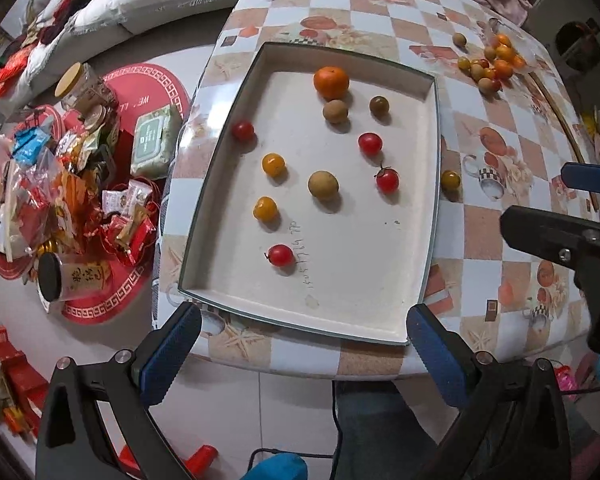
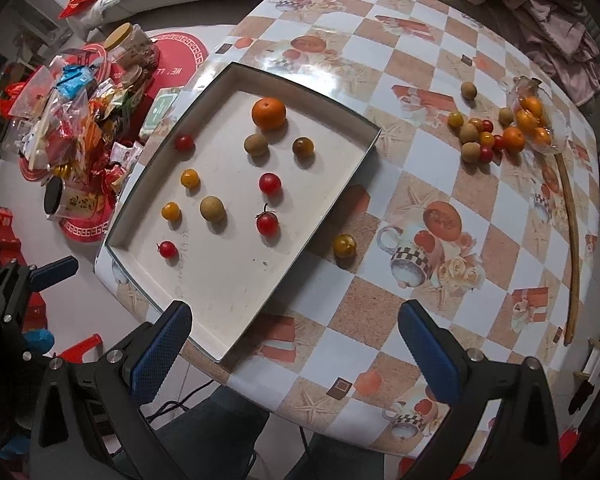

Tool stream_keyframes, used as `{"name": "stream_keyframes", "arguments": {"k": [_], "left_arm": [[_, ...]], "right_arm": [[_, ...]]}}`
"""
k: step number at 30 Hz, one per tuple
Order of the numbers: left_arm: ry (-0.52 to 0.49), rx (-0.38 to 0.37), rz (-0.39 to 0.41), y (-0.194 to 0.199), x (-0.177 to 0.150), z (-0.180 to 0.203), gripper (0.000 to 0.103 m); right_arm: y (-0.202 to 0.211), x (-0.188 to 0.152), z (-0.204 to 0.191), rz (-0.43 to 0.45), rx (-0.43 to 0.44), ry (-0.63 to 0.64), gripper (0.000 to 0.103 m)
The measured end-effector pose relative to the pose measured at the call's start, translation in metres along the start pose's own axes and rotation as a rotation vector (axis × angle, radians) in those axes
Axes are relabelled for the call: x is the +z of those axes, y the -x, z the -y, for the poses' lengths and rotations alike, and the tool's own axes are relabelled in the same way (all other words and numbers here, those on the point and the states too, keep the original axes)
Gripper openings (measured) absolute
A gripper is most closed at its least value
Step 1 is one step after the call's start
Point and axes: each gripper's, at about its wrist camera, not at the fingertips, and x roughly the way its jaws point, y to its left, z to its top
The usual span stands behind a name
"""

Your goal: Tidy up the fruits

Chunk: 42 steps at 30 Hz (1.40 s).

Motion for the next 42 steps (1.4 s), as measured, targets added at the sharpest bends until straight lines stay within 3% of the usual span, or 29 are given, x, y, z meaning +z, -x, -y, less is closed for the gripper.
{"name": "stream_keyframes", "arguments": {"k": [42], "left_arm": [[-0.034, 0.021, -0.005, -0.0018, 0.0044, 0.0015, 0.103]], "right_arm": [[-0.0051, -0.0016, -0.0045, -0.014, -0.008, -0.022, 0.103]]}}
